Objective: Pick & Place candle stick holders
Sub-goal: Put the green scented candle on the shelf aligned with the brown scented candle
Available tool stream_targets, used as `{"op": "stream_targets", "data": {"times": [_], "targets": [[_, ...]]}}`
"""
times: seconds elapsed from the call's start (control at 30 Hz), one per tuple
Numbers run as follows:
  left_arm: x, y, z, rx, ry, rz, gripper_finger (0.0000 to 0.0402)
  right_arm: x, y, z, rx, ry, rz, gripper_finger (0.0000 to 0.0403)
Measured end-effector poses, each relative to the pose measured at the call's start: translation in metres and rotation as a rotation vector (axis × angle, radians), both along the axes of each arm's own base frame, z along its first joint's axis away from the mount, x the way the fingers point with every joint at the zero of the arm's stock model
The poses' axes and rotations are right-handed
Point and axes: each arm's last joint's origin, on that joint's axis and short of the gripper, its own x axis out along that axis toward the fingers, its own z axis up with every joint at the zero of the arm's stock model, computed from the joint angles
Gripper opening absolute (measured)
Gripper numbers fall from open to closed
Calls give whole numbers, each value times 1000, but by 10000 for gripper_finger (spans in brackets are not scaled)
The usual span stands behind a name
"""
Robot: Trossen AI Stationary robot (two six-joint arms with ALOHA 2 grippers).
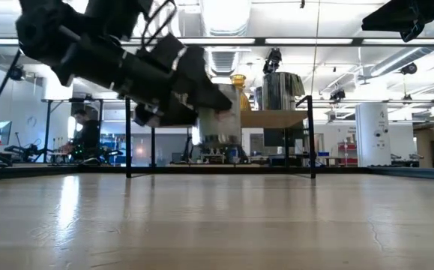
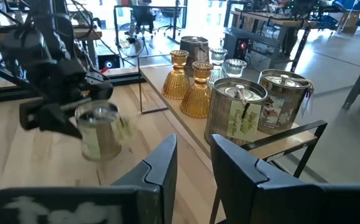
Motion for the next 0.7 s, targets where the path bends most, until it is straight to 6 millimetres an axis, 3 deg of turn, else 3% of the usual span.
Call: {"op": "stream_targets", "data": {"times": [0.4,0.7], "targets": [[-39,10,39,-1,-33,75,360,0,0,0,0,1,0,70],[-70,32,74,9,-1,140,360,0,0,0,0,1,0,78]]}}
